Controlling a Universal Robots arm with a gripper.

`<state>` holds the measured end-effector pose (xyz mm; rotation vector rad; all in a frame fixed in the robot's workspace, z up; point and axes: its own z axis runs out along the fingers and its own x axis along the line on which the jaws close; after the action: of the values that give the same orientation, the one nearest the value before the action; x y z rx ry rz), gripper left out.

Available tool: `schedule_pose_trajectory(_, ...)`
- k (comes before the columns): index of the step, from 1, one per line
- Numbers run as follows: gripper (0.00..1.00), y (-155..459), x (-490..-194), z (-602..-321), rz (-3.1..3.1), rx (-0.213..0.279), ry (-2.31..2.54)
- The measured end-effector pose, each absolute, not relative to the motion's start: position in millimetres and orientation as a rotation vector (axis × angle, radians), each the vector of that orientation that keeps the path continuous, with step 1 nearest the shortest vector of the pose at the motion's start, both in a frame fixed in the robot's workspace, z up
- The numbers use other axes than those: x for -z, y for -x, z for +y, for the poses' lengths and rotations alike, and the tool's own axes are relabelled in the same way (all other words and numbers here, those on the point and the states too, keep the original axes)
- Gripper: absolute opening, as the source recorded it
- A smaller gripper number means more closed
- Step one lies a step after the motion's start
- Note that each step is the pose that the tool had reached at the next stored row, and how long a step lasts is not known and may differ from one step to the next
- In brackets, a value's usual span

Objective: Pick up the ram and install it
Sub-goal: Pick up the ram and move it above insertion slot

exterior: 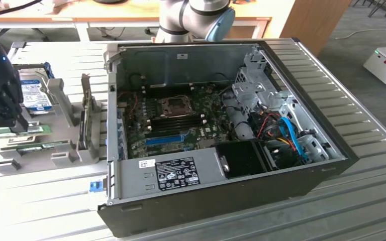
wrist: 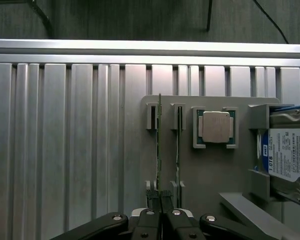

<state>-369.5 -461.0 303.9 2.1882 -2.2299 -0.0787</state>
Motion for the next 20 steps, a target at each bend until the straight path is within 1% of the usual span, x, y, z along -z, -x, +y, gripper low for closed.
schedule_pose_trajectory(6,0.12,369.5,-315.3,-460.9,-2.23,0.079,-2.188)
schedule_pose_trajectory(9,0.12,369.4,-340.1,-460.9,-2.23,0.079,-2.188)
schedule_pose_trajectory(20,0.12,369.4,-355.0,-461.0,-2.23,0.079,-2.188)
